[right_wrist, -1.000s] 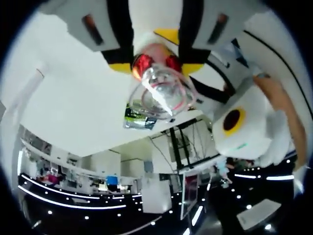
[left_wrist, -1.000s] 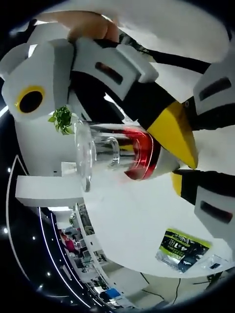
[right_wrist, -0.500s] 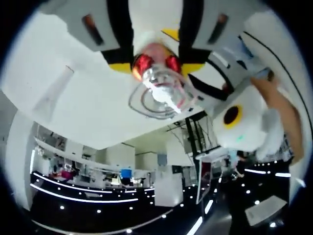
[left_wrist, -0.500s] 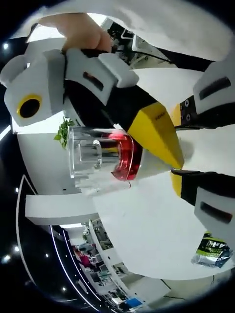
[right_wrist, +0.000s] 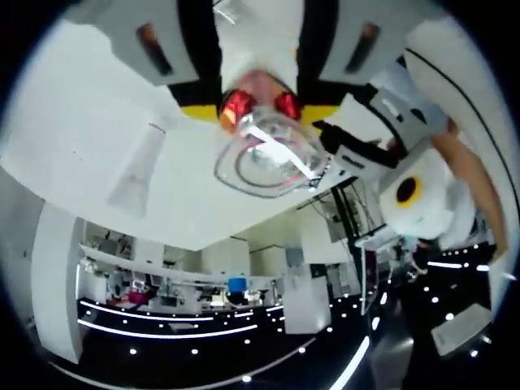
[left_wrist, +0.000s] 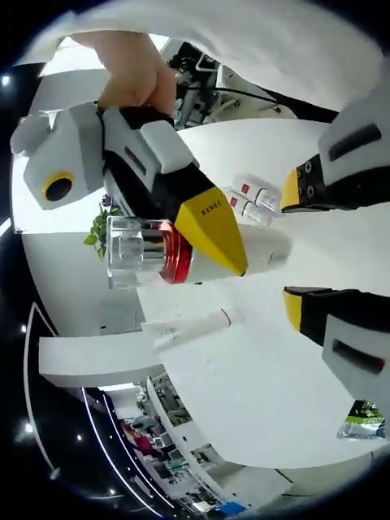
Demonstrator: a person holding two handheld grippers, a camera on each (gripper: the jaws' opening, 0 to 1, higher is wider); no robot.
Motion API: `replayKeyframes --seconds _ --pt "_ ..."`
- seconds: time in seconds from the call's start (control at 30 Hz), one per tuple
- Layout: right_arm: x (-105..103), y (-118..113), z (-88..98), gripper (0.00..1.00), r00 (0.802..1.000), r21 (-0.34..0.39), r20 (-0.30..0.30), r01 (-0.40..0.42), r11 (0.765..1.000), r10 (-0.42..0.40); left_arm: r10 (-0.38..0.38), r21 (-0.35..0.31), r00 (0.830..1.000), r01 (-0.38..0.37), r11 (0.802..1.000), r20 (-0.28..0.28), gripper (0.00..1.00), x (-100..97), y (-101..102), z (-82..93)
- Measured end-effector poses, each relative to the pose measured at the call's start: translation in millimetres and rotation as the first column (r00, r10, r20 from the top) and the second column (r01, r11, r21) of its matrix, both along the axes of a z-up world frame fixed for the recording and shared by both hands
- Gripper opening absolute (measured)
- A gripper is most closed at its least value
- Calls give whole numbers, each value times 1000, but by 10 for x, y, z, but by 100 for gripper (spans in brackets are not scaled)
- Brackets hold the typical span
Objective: Arrange the skincare products in the storage area until every visible bottle or jar stands upright without overlapping.
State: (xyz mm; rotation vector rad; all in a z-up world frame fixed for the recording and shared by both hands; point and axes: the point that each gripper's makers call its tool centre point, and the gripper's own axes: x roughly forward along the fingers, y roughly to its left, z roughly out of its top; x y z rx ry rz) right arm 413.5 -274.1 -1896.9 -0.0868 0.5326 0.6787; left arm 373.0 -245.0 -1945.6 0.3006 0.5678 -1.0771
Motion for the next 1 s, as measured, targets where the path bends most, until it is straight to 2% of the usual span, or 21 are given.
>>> replayKeyframes --seconds 0.1,0.3,0.37,0.53,0.7,1.0 --pt "18 -96 -7 33 1000 19 0 14 1000 -14 11 11 1000 -11 1000 -1 37 -11 22 5" --pt "96 -257 -79 32 999 54 17 30 998 -31 34 73 999 -35 997 8 37 -37 104 -77" --pt "163 -330 -120 32 999 69 24 41 997 -42 42 101 999 -44 994 16 37 -66 125 -113" --pt "325 -518 -169 32 997 82 42 57 995 -61 60 117 998 -61 991 17 37 -121 115 -141" --pt "449 -782 -209 32 995 67 58 74 995 -78 69 105 997 -71 992 21 38 -170 28 -161" --pt "732 -1134 -242 32 991 47 70 113 992 -116 110 79 994 -112 991 22 38 -220 8 -145"
